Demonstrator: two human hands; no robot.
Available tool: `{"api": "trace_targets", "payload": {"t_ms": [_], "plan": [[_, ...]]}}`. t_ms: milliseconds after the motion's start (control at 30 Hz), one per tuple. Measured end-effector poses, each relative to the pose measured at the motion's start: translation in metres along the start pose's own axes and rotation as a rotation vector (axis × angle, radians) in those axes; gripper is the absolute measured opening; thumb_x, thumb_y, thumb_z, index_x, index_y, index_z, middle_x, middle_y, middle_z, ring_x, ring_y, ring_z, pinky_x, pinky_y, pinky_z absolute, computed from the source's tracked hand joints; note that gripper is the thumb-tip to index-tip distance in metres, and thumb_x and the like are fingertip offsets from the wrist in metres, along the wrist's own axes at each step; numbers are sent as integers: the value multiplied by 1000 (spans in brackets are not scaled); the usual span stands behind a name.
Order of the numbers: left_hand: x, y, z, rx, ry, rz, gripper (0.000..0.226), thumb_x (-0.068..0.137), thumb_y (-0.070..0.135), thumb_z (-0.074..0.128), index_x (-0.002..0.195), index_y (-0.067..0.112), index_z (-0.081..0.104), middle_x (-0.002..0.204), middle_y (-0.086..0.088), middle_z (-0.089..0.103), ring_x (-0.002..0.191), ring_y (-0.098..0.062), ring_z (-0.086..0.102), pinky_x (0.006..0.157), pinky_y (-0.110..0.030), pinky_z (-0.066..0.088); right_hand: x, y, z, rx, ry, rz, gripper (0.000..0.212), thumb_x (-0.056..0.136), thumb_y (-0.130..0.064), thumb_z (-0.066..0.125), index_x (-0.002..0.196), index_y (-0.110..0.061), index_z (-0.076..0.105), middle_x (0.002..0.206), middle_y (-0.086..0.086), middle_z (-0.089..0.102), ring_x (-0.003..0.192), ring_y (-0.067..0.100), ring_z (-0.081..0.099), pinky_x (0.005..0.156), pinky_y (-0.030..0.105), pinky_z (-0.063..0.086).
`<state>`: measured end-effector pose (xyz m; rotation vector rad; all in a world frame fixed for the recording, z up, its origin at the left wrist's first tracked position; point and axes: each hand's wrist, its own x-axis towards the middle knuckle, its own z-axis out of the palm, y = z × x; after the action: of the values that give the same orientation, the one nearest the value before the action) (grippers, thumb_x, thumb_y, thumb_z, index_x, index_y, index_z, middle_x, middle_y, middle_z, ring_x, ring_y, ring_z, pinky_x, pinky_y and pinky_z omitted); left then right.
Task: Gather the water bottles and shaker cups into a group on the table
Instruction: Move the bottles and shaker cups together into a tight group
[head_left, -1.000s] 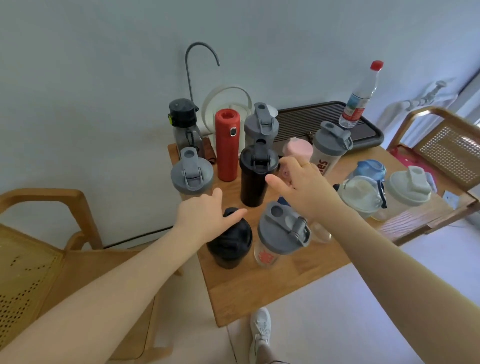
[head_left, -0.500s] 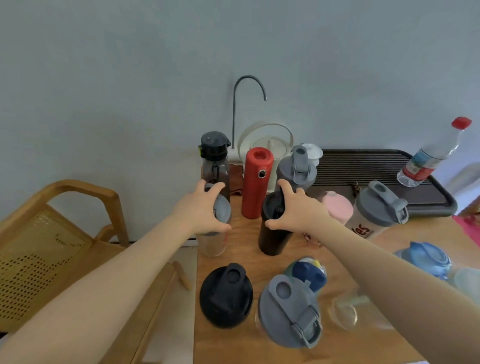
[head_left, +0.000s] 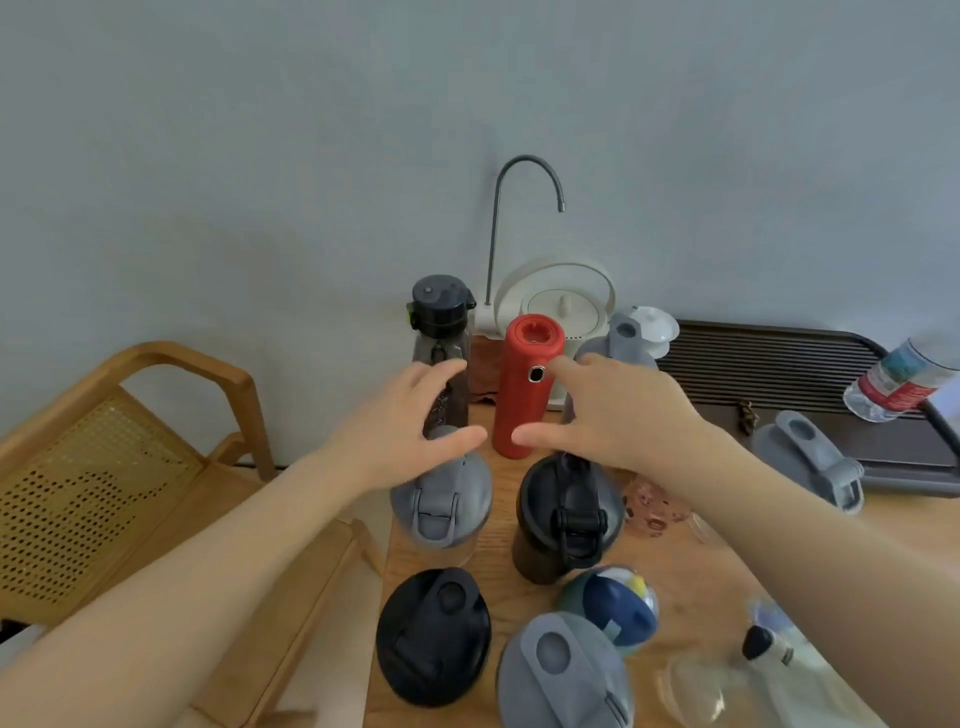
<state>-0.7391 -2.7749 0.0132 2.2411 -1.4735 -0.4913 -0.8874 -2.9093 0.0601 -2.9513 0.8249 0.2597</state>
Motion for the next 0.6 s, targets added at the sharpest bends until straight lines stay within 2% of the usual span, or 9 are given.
{"api": "trace_targets", "payload": {"t_ms": [100,167,233,333,433,500,600], "plan": [[28,-17,-19,-135,315,-10,63,86,34,57,140,18,27,141,-10,36,128,-23,37,104,-36,34,37,5,-7,162,207,7,51,86,-51,50,122,-14,49,117,7,56,110,27,54,80,38,45],[49,-29,-27,-139,381,-62,73,82,31,65,140,13,25,142,-13,31,132,-27,32,108,-39,29,63,8,3,223,176,48,54,84,-42,57,126,-10,45,126,13,52,118,32,48,90,40,43],[68,-39,-30,-122,304,-70,90,76,33,72,143,13,16,149,-13,20,138,-27,20,112,-40,21,83,8,13,279,69,74,65,80,-38,64,131,-7,38,130,17,48,120,35,45,93,41,41],[87,-46,-33,-137,168,1,101,69,36,77,144,20,12,151,-12,15,139,-28,17,114,-44,21,100,5,21,338,-31,114,75,76,-38,69,135,-10,31,121,16,47,105,35,53,83,39,46],[101,-49,-34,-179,84,66,94,67,32,79,141,22,22,146,-9,31,132,-26,33,107,-40,33,109,0,23,326,7,170,58,76,-41,68,116,-10,42,107,13,50,91,33,55,76,42,50],[107,-51,-33,-198,86,127,83,69,26,78,137,18,31,138,-8,44,124,-26,43,99,-35,37,112,-5,22,301,30,202,45,76,-39,67,101,-12,41,96,10,50,84,31,54,68,38,47],[110,-59,-35,-222,118,194,70,70,21,78,129,15,40,128,-9,54,116,-25,50,93,-32,39,115,-13,25,299,53,234,49,75,-38,67,107,-11,44,93,7,49,83,31,55,66,36,45]]}}
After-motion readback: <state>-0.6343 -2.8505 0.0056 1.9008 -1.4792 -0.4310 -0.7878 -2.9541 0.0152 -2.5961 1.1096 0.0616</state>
